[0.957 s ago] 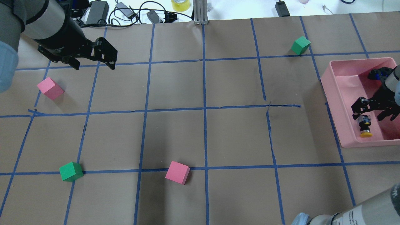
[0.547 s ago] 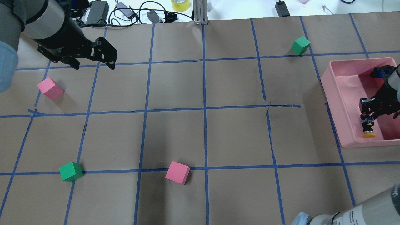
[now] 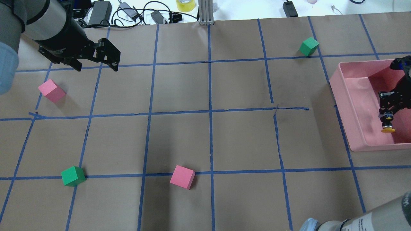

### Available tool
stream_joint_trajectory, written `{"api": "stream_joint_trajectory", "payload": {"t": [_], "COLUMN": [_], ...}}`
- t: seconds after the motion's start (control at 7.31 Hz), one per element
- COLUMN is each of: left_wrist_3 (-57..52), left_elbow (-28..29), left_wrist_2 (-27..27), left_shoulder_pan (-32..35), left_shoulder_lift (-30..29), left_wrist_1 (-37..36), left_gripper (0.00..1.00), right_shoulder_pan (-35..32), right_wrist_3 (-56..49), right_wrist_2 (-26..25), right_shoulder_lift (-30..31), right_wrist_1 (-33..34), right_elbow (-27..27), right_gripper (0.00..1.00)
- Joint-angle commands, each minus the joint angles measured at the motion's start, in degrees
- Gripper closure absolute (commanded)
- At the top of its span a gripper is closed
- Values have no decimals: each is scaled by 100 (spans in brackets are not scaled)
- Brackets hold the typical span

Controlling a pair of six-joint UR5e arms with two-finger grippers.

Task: Align button upright
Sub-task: 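Lower the right gripper and grasp the yellow button switch in the bin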

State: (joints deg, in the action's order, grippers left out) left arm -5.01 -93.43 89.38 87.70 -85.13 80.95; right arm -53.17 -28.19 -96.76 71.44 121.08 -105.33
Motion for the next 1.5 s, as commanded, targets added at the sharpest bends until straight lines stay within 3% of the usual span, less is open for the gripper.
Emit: {"api": "stream_joint_trajectory", "payload": {"t": [0.0,0.41,0.68,1.09,1.37], "left_wrist_3": [0,0,0,0,9], "left_elbow": [0,0,0,0,9], "left_wrist_2": [0,0,0,-9,0], "left_shoulder_pan": [1,1,1,1,1], "left_shoulder_lift": [-3,-3,6,-3,-3], "left_wrist_1": [0,0,0,0,0], "left_gripper": [0,0,0,0,0], "right_shoulder_pan": [0,-52,-175,-1358,-2132], "right_wrist_3": [15,24,59,1207,1797], "right_wrist_2": [43,61,79,79,79], "right_shoulder_lift": [247,256,265,221,29], "right_wrist_1": [-293,-1321,-1490,-2148,-2185], "right_elbow": [231,1047,1216,1786,1963], "right_gripper": [100,100,100,100,100]}}
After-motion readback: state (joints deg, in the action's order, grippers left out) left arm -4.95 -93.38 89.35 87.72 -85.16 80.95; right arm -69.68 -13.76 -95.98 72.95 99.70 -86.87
